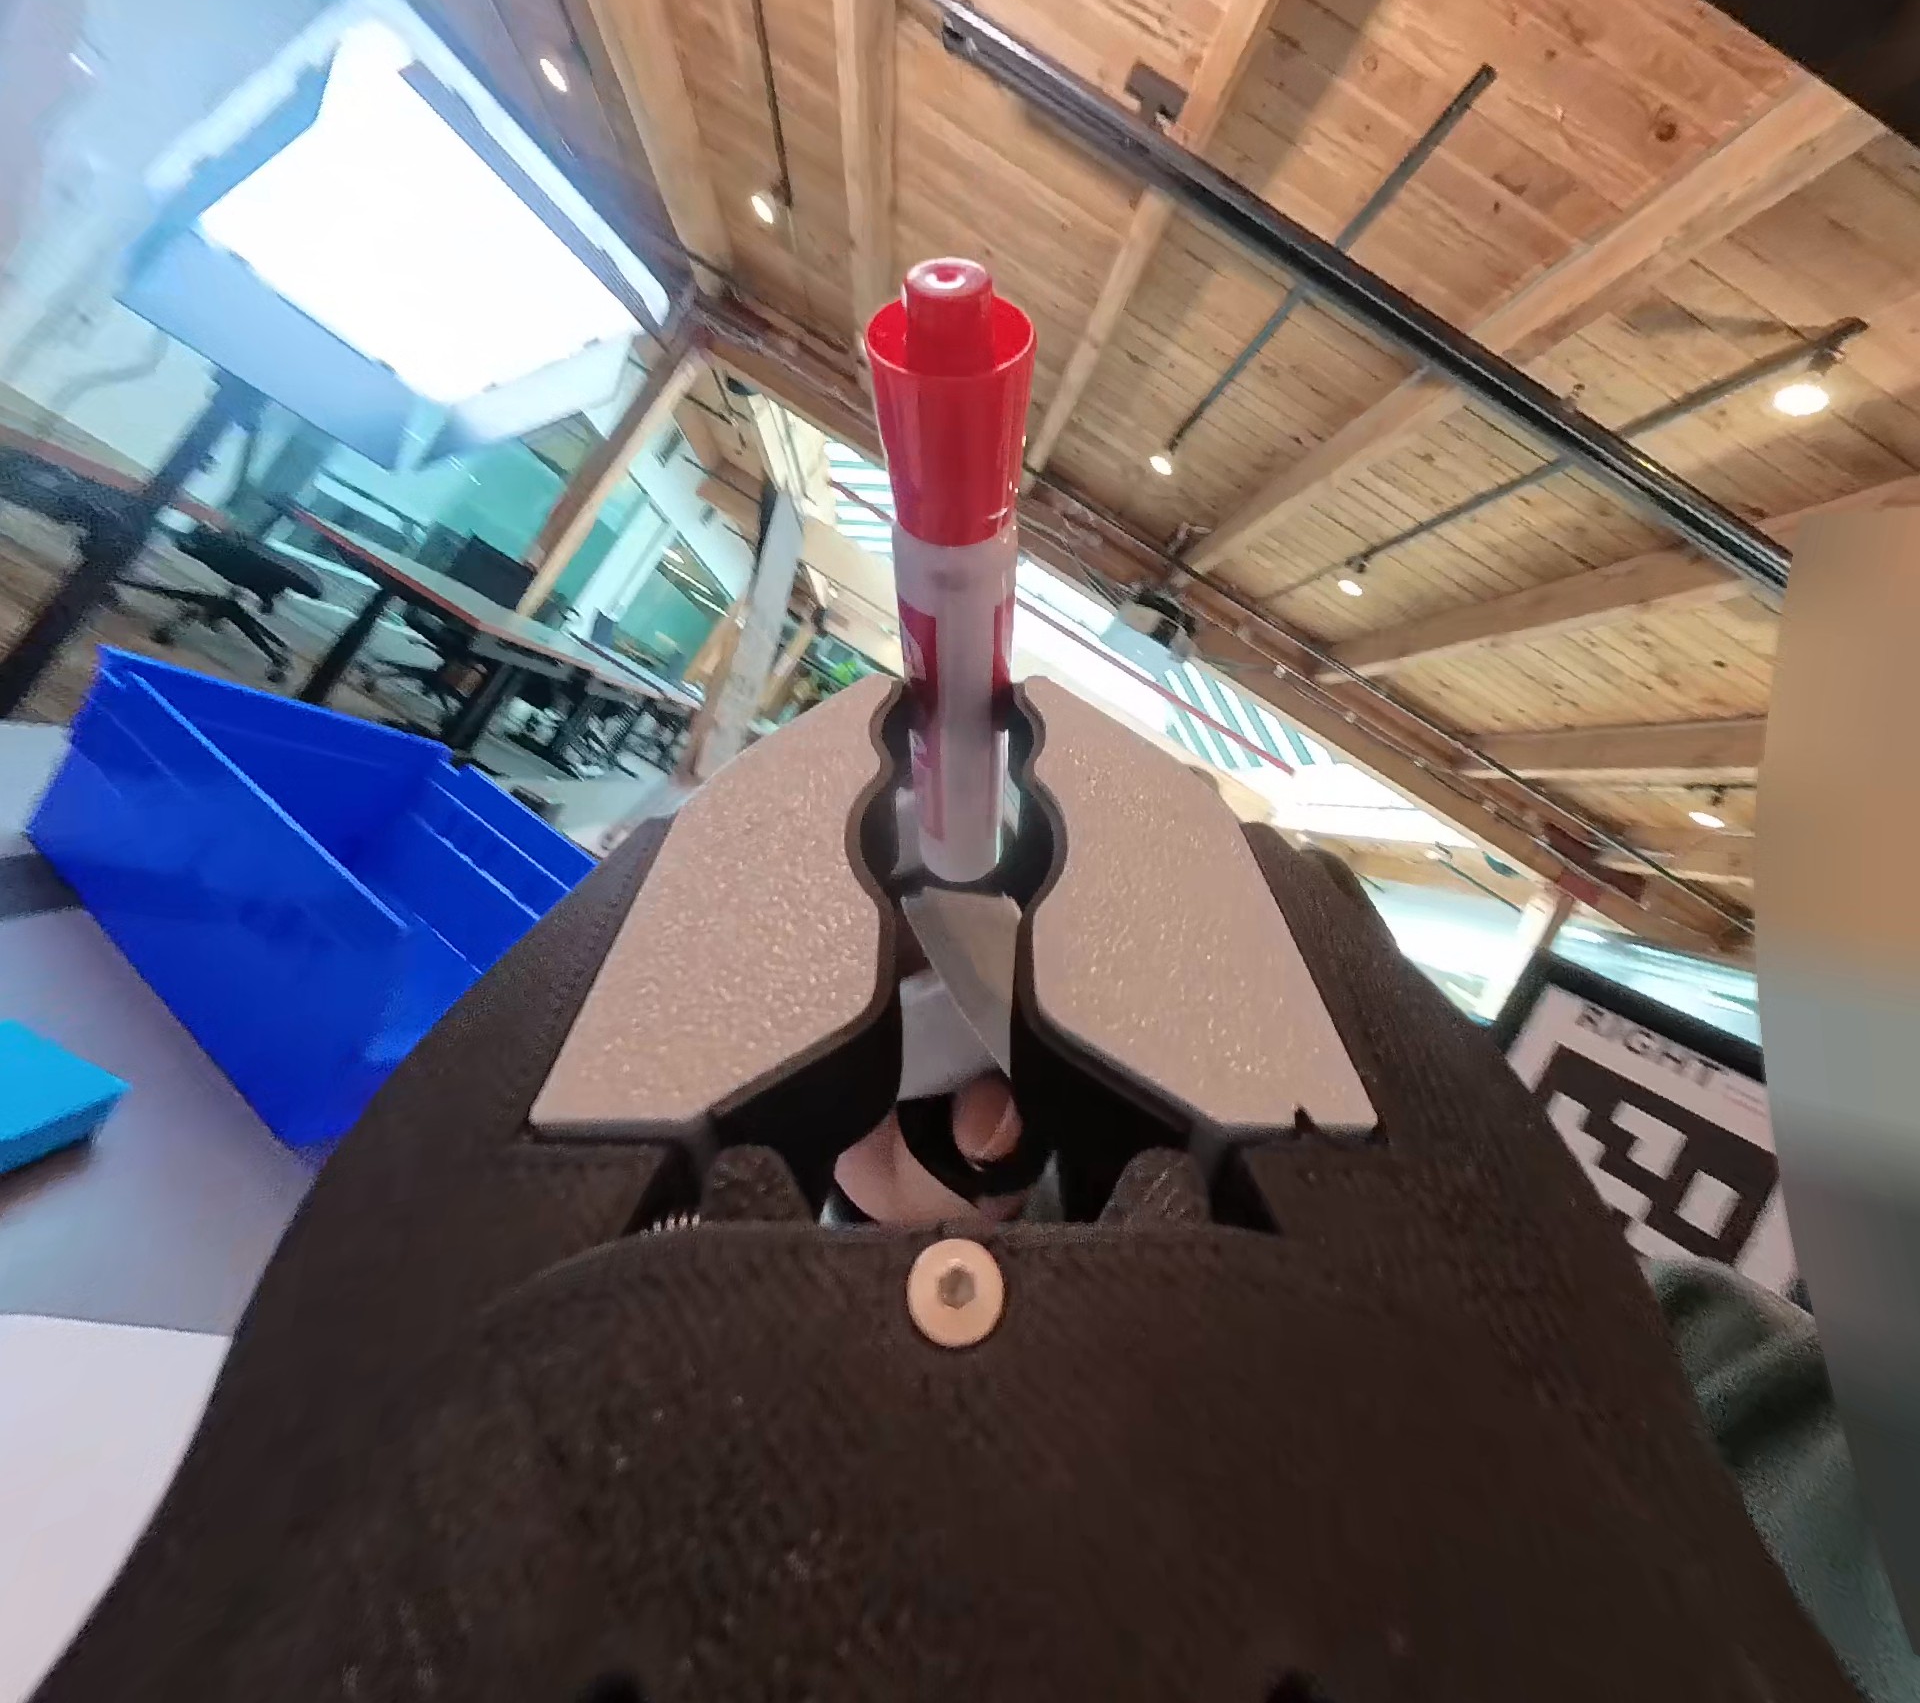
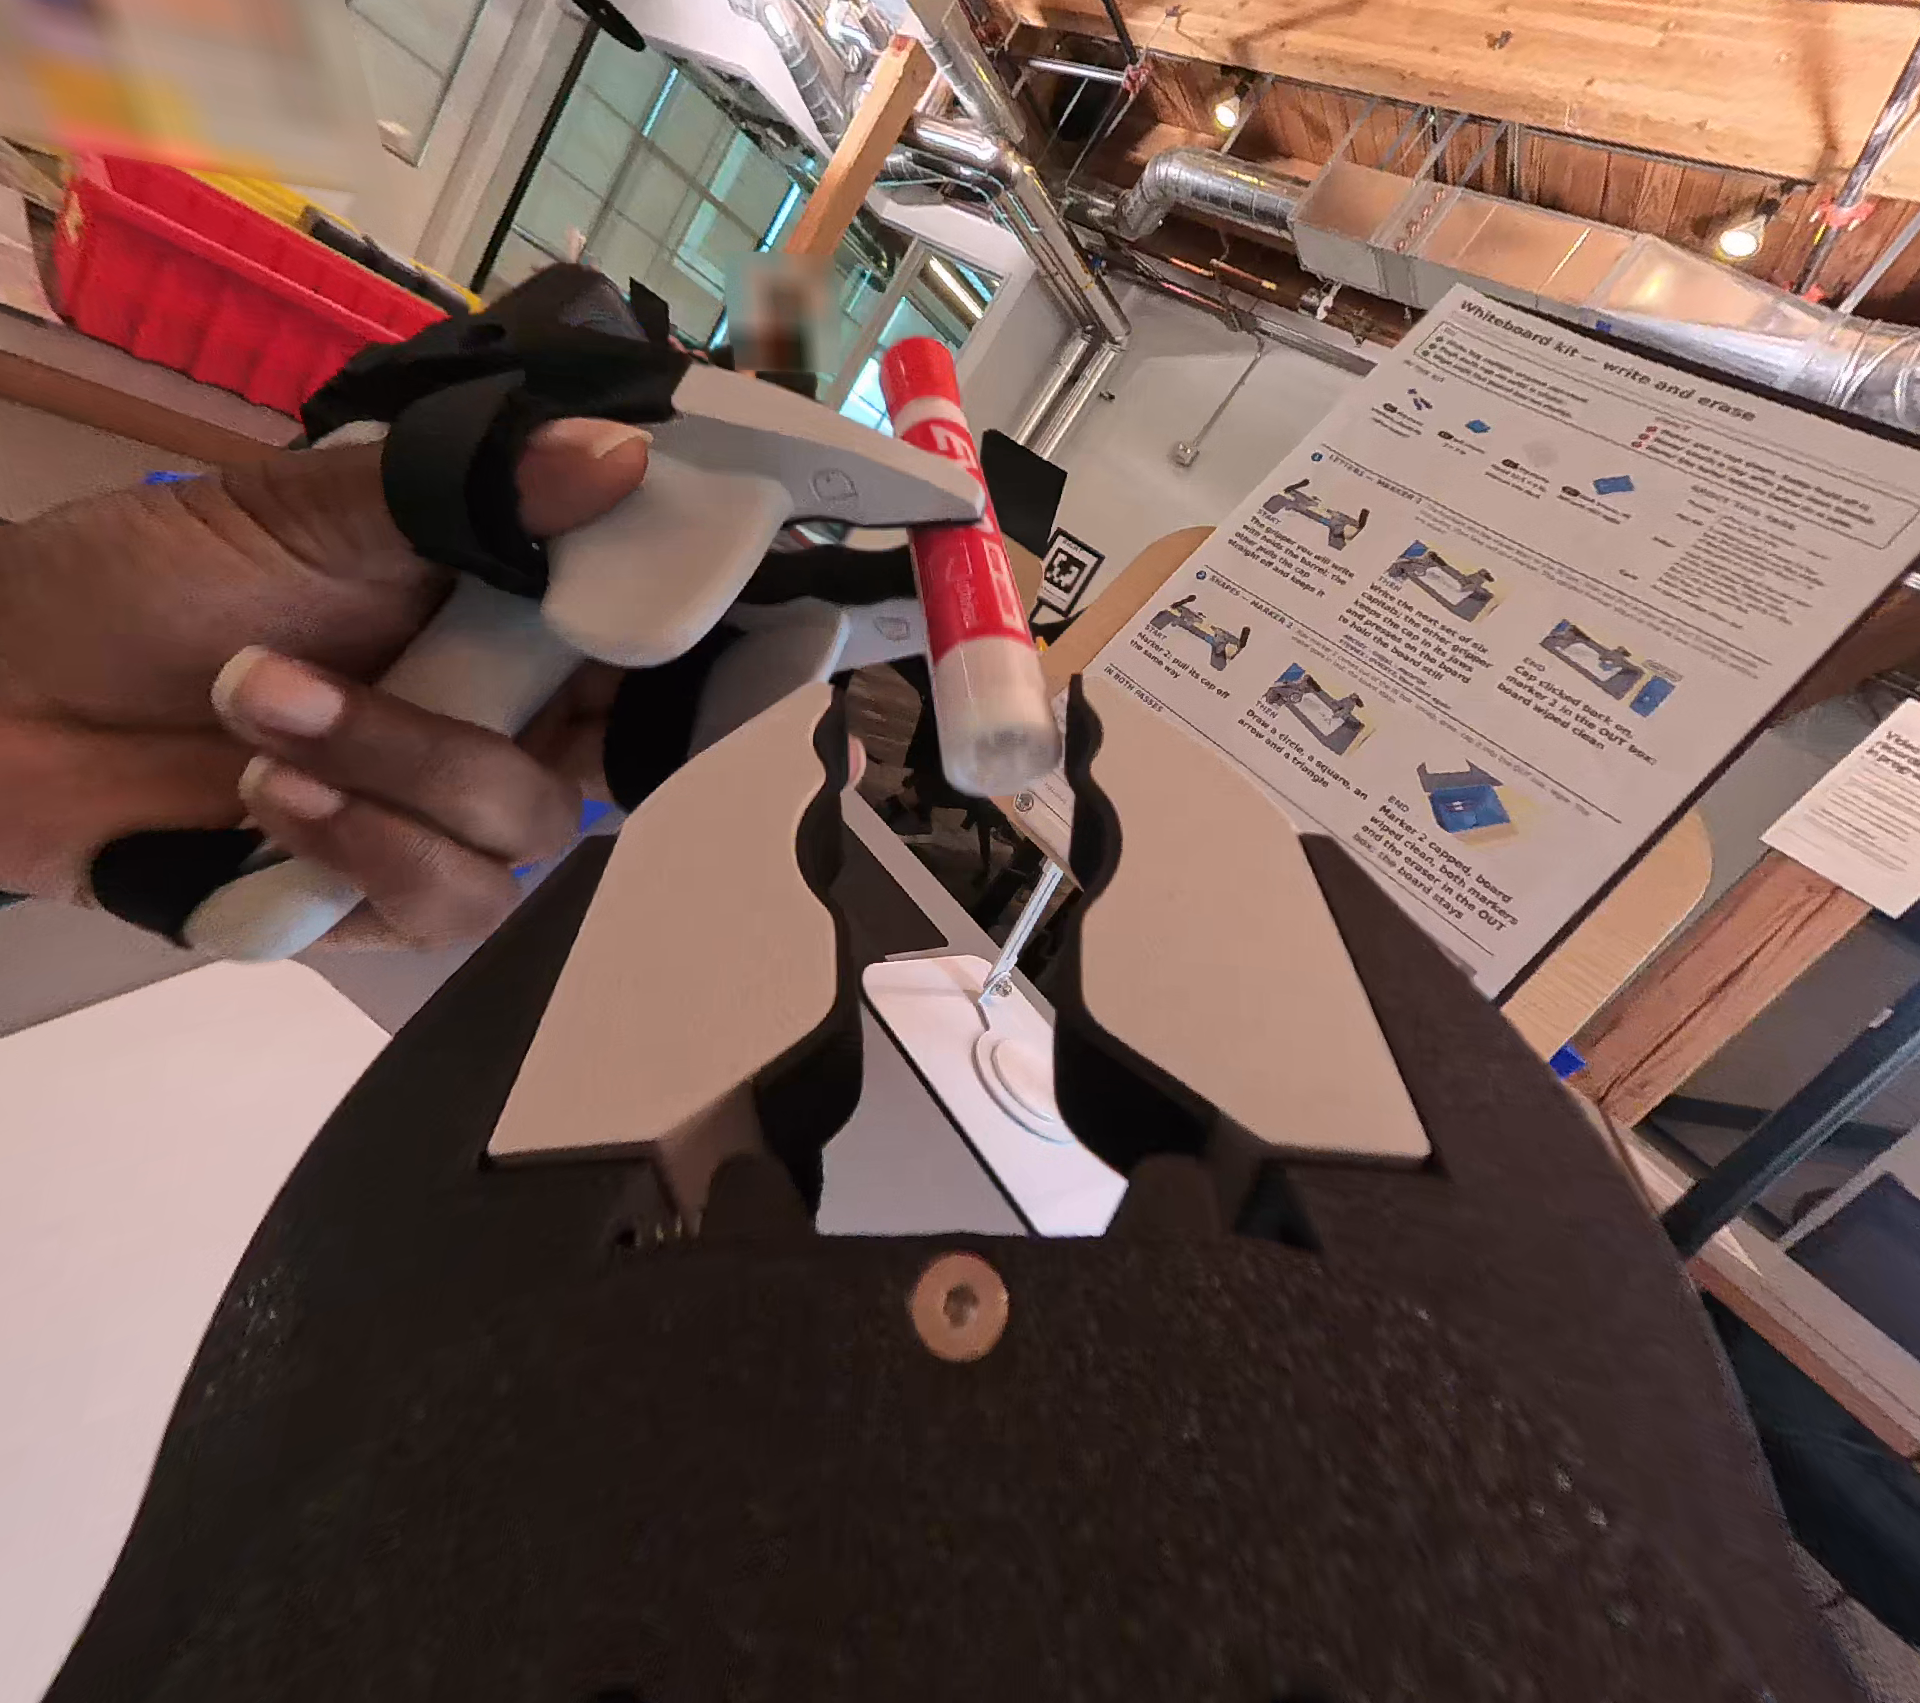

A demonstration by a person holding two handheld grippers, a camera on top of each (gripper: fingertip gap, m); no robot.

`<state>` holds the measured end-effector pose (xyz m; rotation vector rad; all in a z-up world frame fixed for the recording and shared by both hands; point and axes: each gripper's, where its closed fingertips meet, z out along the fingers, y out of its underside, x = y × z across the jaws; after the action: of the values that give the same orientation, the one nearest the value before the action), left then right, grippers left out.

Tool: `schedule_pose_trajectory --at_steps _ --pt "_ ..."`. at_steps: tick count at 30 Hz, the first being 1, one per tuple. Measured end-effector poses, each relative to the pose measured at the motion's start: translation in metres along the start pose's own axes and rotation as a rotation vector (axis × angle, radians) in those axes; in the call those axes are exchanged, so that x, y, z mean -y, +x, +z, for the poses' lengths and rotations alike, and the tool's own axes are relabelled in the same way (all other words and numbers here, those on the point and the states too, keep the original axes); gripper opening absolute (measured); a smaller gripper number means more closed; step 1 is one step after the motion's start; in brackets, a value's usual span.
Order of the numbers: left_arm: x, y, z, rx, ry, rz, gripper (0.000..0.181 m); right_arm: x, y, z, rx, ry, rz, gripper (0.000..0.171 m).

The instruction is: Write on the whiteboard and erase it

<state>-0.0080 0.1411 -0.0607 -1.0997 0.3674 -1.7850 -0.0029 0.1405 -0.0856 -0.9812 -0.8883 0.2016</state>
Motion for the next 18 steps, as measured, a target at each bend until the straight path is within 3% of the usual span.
schedule_pose_trajectory --at_steps 2,4,10,18 --pt "-0.016 -0.001 0.005 -0.01 -0.062 -0.023 0.018 0.0 -0.001 0.0 0.002 -0.001 -0.02 0.039" --pt "-0.026 -0.002 0.008 -0.012 -0.093 -0.019 0.019 0.003 0.002 -0.002 -0.02 0.022 -0.067 0.021" --pt "-0.028 -0.004 0.008 0.001 -0.131 0.011 0.019 0.001 0.001 -0.004 0.007 -0.002 -0.094 0.02" --pt "0.003 -0.022 -0.008 0.081 -0.105 0.191 0.02 -0.005 0.019 -0.009 0.075 -0.01 0.095 0.02"
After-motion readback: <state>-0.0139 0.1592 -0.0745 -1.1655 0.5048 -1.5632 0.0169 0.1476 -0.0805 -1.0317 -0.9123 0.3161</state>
